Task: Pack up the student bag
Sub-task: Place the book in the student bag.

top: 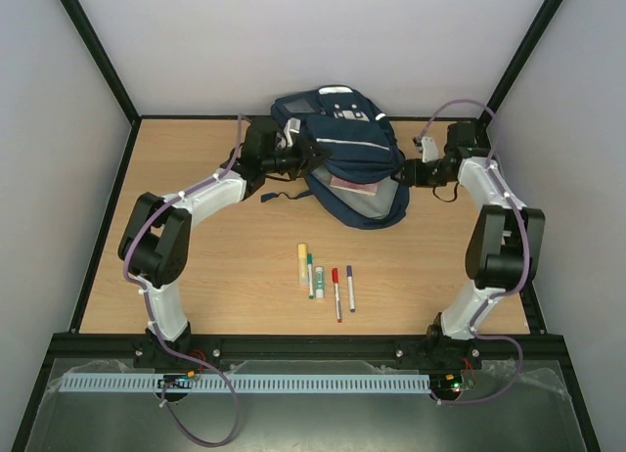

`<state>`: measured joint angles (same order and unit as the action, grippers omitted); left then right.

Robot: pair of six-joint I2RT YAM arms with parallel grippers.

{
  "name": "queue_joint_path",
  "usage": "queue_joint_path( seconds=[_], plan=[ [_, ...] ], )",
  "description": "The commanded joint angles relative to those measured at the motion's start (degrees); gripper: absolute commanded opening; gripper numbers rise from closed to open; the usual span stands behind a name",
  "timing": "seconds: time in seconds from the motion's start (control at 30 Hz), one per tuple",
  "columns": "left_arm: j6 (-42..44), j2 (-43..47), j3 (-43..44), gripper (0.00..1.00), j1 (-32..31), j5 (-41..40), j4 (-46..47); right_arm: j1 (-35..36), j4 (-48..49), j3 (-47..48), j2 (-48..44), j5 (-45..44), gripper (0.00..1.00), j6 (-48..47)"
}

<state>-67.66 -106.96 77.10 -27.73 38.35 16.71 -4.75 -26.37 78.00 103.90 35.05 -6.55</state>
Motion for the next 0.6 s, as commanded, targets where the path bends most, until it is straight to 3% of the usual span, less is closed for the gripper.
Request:
queue_joint_path(
  seconds=[0.0, 0.07, 0.13, 0.33, 0.57],
  plan=[
    [2.0, 1.3, 2.57, 0.03, 0.11, 2.63, 2.96, 0.47, -4.74, -0.71, -6.79, -3.64, 0.57, -11.89],
    [2.09, 1.39, 2.44, 0.03, 0.21, 2.76, 2.74, 1.55, -6.12, -0.8, -9.3, -0.66, 0.64, -18.21],
    [2.17, 1.44, 2.31, 0.03, 0.34, 2.93, 2.51, 3.95, -5.06, -2.14, -12.15, -3.19, 0.66, -22.9],
    [3.03, 2.35, 2.35, 0.03, 0.7, 2.96, 1.22, 10.32, -2.96, -3.61, -14.44, -10.1, 0.62, -29.68],
    [3.75, 2.76, 2.66, 0.03, 1.26, 3.11, -0.15, 11.65, -2.28, -3.46, -13.4, -16.12, 0.62, -35.15]
  ],
)
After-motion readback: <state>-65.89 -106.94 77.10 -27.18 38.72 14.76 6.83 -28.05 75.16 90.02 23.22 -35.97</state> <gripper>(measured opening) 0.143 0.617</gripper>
